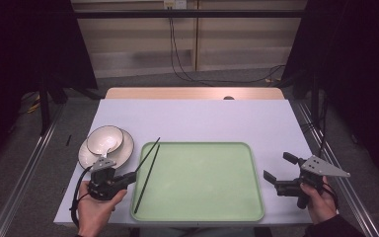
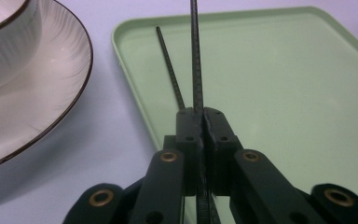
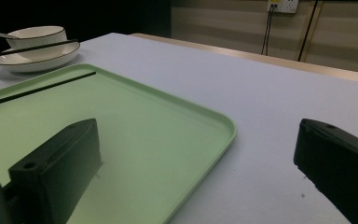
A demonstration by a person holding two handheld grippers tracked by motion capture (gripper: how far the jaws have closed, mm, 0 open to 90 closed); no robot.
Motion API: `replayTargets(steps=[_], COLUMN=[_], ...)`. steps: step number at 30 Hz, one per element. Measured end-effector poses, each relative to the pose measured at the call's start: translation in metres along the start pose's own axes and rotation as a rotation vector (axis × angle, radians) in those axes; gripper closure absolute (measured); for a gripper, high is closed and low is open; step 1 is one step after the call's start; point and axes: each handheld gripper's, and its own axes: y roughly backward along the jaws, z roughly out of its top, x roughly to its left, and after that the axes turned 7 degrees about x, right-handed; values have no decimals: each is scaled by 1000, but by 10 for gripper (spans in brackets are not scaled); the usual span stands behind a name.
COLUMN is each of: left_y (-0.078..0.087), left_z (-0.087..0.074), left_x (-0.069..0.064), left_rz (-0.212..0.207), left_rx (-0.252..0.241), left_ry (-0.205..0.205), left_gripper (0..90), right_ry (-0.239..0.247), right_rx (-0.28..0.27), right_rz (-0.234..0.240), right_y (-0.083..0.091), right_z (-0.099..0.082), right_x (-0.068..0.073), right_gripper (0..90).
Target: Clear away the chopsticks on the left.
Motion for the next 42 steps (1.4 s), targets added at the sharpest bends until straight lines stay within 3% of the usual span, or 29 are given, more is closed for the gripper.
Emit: replayTargets(steps=[6, 14, 17, 21, 25, 30, 33, 37, 42], left_y=[-12, -41, -49, -57, -61, -61, -61, -63, -63], left_z=[5, 2, 3, 2, 1, 1, 0, 0, 0], left_x=[-7, -22, -27, -29, -27, -27, -28, -29, -28], left_rz=[39, 76, 90, 107, 102, 98, 106, 93, 80], left_rx=[9, 83, 115, 148, 142, 137, 141, 126, 134], left_ry=[39, 72, 109, 131, 149, 148, 118, 127, 87], left_gripper=[857, 857, 856, 856, 854, 851, 848, 819, 809], right_ry=[0, 5, 1, 6, 9, 9, 8, 9, 7], right_rx=[-2, 1, -1, 0, 0, 3, 4, 3, 4], right_rz=[2, 4, 2, 7, 7, 9, 5, 16, 12], right_y=[0, 0, 0, 0, 0, 0, -1, 0, -1], right_z=[0, 0, 0, 0, 0, 0, 0, 1, 0], right_x=[0, 1, 0, 1, 1, 1, 1, 1, 1], right_gripper=[3, 5, 6, 6, 6, 6, 6, 6, 6])
